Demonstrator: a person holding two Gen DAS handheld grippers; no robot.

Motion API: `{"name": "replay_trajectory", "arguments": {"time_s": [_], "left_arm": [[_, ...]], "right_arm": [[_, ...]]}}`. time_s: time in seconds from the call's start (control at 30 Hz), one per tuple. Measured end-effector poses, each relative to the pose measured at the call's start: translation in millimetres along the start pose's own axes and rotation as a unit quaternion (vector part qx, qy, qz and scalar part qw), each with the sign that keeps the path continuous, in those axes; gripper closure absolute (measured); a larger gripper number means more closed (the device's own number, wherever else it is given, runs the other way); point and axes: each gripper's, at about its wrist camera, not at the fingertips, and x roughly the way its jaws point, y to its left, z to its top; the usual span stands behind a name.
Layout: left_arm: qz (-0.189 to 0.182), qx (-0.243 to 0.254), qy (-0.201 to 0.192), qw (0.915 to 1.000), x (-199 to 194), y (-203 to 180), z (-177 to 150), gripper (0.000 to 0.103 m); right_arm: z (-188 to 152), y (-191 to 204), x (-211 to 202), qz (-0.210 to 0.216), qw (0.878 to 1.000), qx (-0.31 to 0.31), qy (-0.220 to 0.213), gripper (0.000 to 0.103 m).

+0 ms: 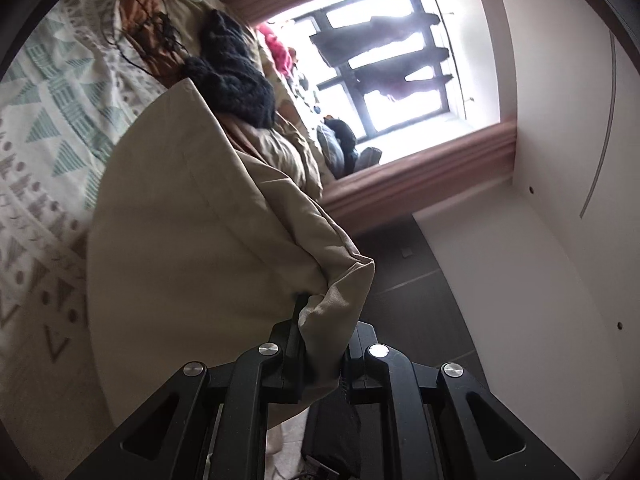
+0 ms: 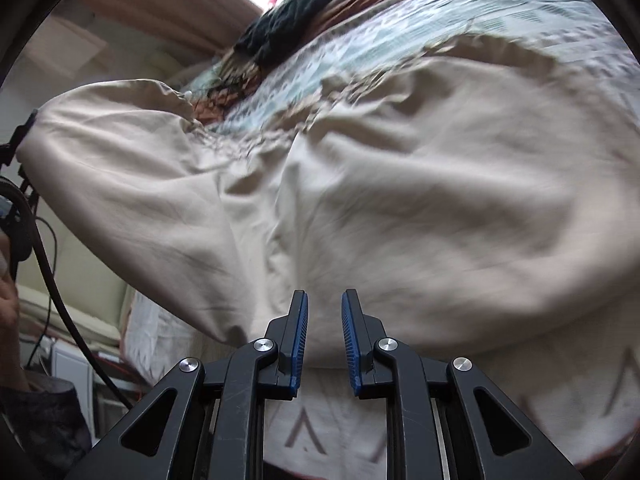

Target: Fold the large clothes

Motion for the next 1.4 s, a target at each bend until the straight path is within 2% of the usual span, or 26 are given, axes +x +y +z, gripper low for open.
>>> {"name": "replay_trajectory", "arguments": {"time_s": [0.2,0.5,0.77,0.9,1.0,1.03,1.1,1.17,1.2,1.27,1.4], "left_arm": [[-0.021,0.002,0.05,0.9985,63,-19,-18,0.09],[-0.015,-0.014,0.139,0.9901,167,-13,-64,0.09],[-0.009,0.011,0.196,0.9805,213,-28,-112,0.09],[-0.01,0.014,0.236,0.9717,227,-23,-145,0.09],[0.006,0.024,0.267,0.9633,238,-16,-166,0.09],[0.017,0.028,0.28,0.9593,241,-14,-173,0.089],[0.043,0.038,0.309,0.9494,244,-6,-188,0.079],[0.047,0.034,0.321,0.9453,242,0,-193,0.048],[0.041,0.029,0.319,0.9464,236,4,-192,0.044],[0.036,0.029,0.305,0.9514,220,10,-186,0.04],[0.084,0.033,0.262,0.9608,178,35,-155,0.04]], "right_arm": [[-2,-27,-52,-0.006,0.999,0.019,-0.045,0.085],[-20,-93,-124,-0.058,0.99,0.08,-0.101,0.084],[-39,-134,-159,-0.084,0.981,0.124,-0.122,0.085],[-39,-138,-161,-0.085,0.98,0.13,-0.124,0.085],[-39,-140,-159,-0.083,0.981,0.131,-0.121,0.085],[-40,-140,-158,-0.081,0.981,0.131,-0.119,0.085],[-42,-141,-156,-0.079,0.981,0.131,-0.115,0.084],[-43,-144,-151,-0.074,0.982,0.135,-0.11,0.083],[-43,-146,-149,-0.07,0.982,0.139,-0.108,0.081],[-40,-151,-144,-0.058,0.981,0.147,-0.108,0.064],[-27,-152,-139,-0.027,0.983,0.144,-0.109,0.061]]}}
